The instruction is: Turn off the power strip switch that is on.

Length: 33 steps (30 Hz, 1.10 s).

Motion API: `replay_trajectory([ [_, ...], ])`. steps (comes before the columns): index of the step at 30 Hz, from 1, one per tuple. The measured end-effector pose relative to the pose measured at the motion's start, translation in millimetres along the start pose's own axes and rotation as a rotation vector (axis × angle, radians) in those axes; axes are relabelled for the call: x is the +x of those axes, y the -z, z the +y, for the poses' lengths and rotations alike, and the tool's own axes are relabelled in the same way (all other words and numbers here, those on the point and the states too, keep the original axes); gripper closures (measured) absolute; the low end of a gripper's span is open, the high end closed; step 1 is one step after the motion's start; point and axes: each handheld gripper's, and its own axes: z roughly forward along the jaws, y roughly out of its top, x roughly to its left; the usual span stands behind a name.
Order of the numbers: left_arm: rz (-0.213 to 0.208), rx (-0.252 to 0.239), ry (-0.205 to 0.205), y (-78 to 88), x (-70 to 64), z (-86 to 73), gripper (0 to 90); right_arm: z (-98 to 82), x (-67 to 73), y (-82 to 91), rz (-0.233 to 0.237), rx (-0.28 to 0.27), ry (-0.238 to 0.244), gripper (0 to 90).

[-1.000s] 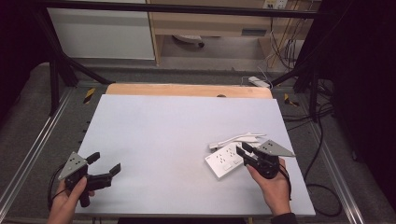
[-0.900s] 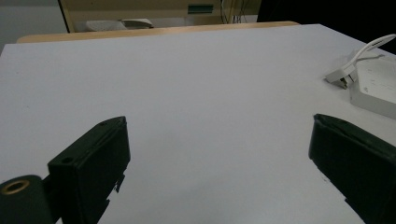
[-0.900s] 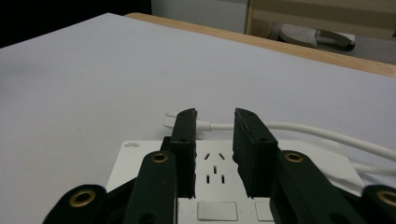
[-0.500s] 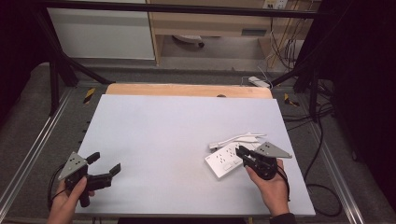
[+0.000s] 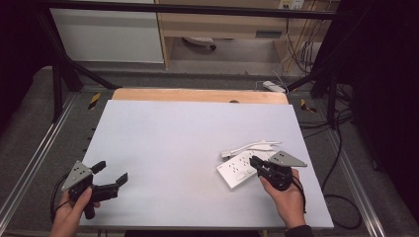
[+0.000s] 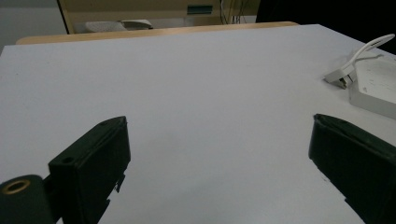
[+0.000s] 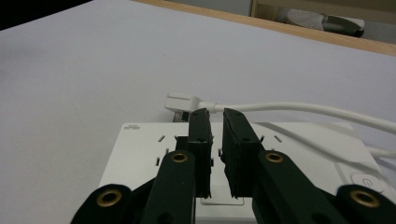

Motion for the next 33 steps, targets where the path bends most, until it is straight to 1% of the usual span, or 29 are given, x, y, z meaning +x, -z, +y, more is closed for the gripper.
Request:
replay_trajectory([
  [11,-0.002,0.001,0.000,-0.2,-0.2,0.0,5.3,-2.7,-1.0,-1.2,-0.005,0.009,-0.008,88.2],
  [14,-0.003,0.003,-0.003,-0.4,-0.5,-0.1,5.4,-4.8,-1.6,-2.9,-0.019,0.029,-0.002,89.9],
  [28,-0.004,0.003,-0.002,-0.6,-0.8,-0.1,5.4,-8.9,-2.8,-6.7,-0.012,0.057,0.002,90.0],
  [33,-0.004,0.005,-0.004,-0.7,-0.8,-0.1,5.4,-10.4,-2.7,-7.7,-0.008,0.070,-0.005,90.0],
])
